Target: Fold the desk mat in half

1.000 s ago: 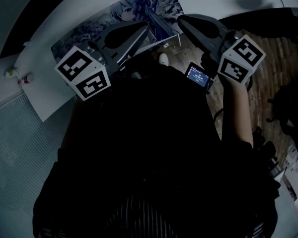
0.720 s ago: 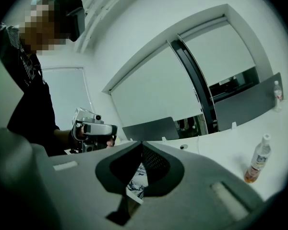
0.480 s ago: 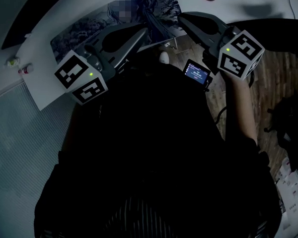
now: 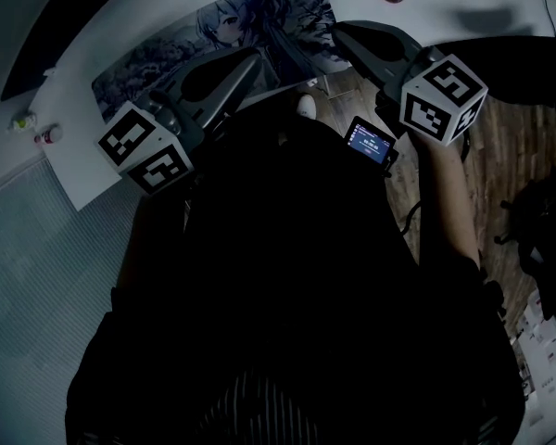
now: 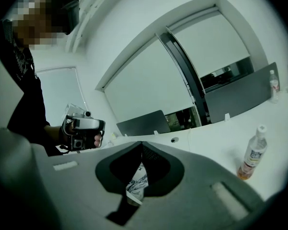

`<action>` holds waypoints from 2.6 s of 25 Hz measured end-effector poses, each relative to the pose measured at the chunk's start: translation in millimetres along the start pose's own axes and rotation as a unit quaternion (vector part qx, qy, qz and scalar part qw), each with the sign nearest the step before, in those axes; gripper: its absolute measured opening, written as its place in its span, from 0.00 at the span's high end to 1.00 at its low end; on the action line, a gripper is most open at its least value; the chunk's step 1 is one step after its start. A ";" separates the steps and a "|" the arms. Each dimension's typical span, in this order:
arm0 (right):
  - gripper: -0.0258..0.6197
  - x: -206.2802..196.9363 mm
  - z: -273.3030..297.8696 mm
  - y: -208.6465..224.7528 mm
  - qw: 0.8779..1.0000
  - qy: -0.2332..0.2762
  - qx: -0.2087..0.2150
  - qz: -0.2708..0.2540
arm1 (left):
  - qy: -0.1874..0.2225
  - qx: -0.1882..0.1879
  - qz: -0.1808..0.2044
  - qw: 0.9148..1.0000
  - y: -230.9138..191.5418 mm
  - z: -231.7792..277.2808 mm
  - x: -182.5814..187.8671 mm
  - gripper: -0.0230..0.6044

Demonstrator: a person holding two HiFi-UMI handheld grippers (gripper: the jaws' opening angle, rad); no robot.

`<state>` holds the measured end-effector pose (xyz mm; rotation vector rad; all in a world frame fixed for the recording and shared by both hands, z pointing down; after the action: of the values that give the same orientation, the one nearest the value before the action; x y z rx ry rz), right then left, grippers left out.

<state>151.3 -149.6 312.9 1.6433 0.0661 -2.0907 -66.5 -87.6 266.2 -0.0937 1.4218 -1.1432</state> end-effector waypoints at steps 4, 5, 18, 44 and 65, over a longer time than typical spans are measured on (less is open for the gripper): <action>0.95 -2.7 -1.3 21.0 0.999 0.001 -0.028 0.023 | -0.024 -0.019 0.010 0.999 -13.6 31.8 16.0 0.95; 0.95 -5.7 -2.1 23.9 0.999 -0.002 -0.037 0.024 | -0.029 -0.025 0.014 0.999 -15.0 37.6 17.8 0.95; 0.92 -80.6 22.4 80.5 0.986 -0.098 -0.123 0.061 | -0.035 -0.050 -0.020 0.998 -59.3 50.3 26.5 0.95; 0.94 -226.6 91.7 129.9 0.925 -0.314 -0.123 0.174 | 0.025 0.063 -0.072 0.995 -114.4 -40.8 19.0 0.95; 0.95 -180.8 58.7 95.9 0.962 -0.210 -0.042 0.171 | 0.018 0.055 -0.069 0.996 -56.0 -23.1 -19.5 0.95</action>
<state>166.0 -192.9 520.8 1.0445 -0.2480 -2.0785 -111.1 -90.2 311.5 -0.0946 1.3969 -1.3410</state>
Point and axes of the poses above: the fingertips, and each gripper's own axes: z forward along the fingers, y to its right, x out of its top, the point moved 8 cm from there along -z, backward along the fingers, and after that the axes turned 11 degrees about -z, right-handed, at the moved point
